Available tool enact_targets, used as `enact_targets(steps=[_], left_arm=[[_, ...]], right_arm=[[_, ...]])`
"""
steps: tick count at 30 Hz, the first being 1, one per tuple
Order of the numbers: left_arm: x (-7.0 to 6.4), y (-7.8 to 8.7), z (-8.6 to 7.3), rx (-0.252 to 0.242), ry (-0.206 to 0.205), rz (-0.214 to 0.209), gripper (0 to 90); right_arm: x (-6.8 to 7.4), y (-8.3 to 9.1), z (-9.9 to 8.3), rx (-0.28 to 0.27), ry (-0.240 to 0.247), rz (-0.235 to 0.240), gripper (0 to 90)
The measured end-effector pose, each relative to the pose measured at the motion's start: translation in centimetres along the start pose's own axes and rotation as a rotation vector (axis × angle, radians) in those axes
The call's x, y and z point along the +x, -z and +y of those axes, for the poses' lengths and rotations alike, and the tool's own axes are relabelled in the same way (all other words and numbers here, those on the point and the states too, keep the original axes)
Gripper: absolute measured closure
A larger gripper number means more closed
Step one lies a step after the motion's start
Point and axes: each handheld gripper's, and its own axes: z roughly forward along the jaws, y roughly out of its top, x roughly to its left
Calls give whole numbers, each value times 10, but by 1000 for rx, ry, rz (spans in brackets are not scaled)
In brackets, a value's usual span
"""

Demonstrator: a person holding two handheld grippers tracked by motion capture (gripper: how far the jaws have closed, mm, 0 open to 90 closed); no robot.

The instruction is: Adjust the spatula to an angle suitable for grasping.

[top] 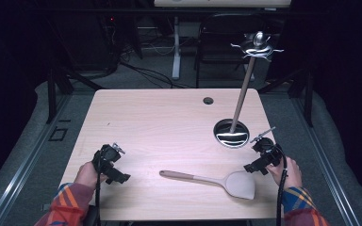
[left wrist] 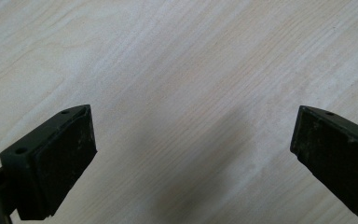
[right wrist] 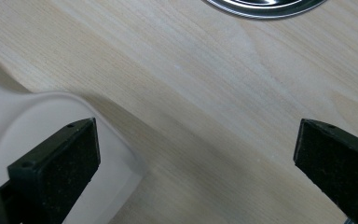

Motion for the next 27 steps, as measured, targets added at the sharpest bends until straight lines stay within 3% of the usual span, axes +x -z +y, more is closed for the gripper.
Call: enact_targets(steps=[5,8,12,13,14,15,16,20,22,23,24,27], left_arm=[[0,0,0,0,0,0,0],[0,0,-1,0,1,-2,0],[1,0,-1,-2,0,-2,0],[1,0,0,-1,0,-2,0],[0,0,0,1,-4,-4,0],[0,0,0,1,-4,-4,0],[0,0,0,1,-3,-3,0],[0,0,-1,-4,0,-1,0],[0,0,0,1,-3,-3,0],[1,0,0,2,-2,-3,0],[1,0,0,3,-3,-4,0],[1,0,0,2,-3,-5,0]], right_arm=[[1,0,0,-6,7,0,0],[2,-1,1,-23,4,28,0],[3,0,1,-34,14,16,0],[5,3,3,-47,26,50,0],[6,4,4,-47,33,40,0],[6,1,3,-111,28,78,0],[7,0,3,-131,26,99,0],[9,-1,5,-133,44,111,0],[11,-2,6,-156,60,141,0],[11,-2,6,-156,60,141,0],[15,9,10,-60,86,65,0],[19,12,13,-80,107,72,0]])
